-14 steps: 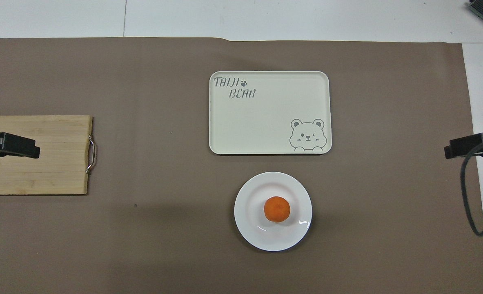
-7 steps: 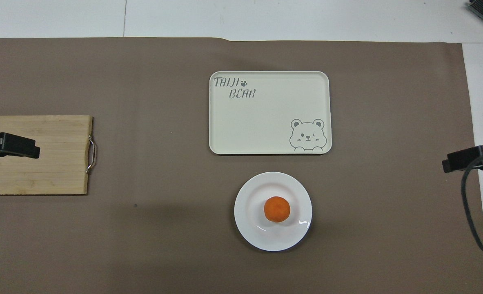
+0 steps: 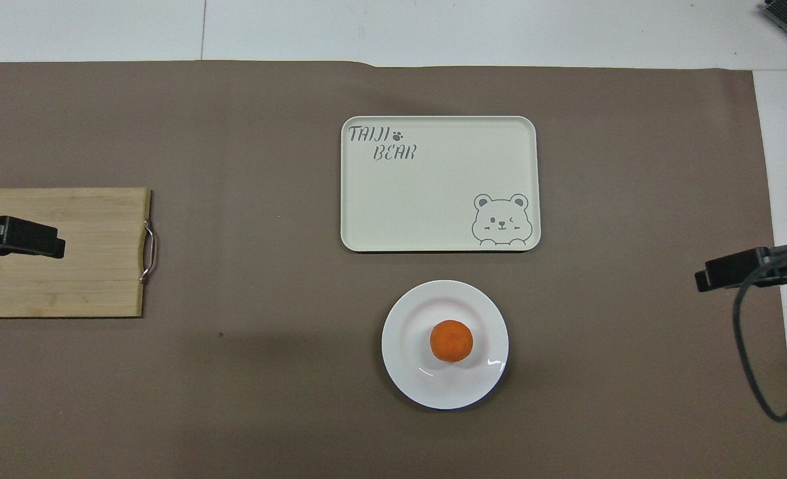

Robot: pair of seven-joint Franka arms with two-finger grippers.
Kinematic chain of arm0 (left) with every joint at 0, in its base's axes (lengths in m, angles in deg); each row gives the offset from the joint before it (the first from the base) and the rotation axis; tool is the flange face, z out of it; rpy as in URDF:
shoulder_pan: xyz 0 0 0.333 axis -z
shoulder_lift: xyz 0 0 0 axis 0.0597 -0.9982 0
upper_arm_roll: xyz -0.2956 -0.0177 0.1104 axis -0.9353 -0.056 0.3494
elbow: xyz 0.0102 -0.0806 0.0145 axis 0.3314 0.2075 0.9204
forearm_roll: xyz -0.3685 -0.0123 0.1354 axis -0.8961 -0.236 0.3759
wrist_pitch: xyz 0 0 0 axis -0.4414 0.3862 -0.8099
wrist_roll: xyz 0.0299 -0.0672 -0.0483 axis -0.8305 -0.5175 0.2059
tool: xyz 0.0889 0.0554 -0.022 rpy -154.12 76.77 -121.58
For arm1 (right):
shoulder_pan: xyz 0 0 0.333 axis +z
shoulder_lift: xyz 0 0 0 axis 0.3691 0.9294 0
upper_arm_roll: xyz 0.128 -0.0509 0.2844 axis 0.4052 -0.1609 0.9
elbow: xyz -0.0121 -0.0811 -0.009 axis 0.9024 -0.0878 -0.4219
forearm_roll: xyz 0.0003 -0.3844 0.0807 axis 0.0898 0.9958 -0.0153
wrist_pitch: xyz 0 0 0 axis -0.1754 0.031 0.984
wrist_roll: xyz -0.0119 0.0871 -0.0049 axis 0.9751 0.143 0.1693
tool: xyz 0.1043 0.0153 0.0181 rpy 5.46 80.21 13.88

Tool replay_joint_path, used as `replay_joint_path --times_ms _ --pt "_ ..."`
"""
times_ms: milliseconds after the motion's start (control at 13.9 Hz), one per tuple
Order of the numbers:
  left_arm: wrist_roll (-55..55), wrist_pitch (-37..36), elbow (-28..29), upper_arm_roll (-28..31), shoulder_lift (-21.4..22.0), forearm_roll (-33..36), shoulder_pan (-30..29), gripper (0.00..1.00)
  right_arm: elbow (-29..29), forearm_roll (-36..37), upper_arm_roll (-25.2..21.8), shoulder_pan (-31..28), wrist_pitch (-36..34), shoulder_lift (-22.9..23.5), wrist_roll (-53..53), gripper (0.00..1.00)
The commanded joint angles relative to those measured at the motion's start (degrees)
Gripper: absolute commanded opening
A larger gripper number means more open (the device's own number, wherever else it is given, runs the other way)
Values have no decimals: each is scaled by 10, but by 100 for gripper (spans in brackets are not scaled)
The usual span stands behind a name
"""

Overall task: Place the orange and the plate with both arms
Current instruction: 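Reach the right gripper to the white plate rim and grasp it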

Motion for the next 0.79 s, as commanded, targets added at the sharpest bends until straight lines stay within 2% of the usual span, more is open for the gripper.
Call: replay_joint_path --times_ms 0,144,502,718 --pt "0 -8 -8 -2 -2 8 -3 100 101 -69 -1 -6 74 -4 -89 100" --pt "0 -8 -8 -2 -2 8 -3 100 143 -93 -1 -6 105 -1 -121 100" --pt "0 -8 -8 -2 -2 8 -3 100 169 -215 -2 8 146 75 -175 100" --pt "0 -8 -8 -2 -2 8 -3 100 219 -316 -1 29 201 111 -262 100"
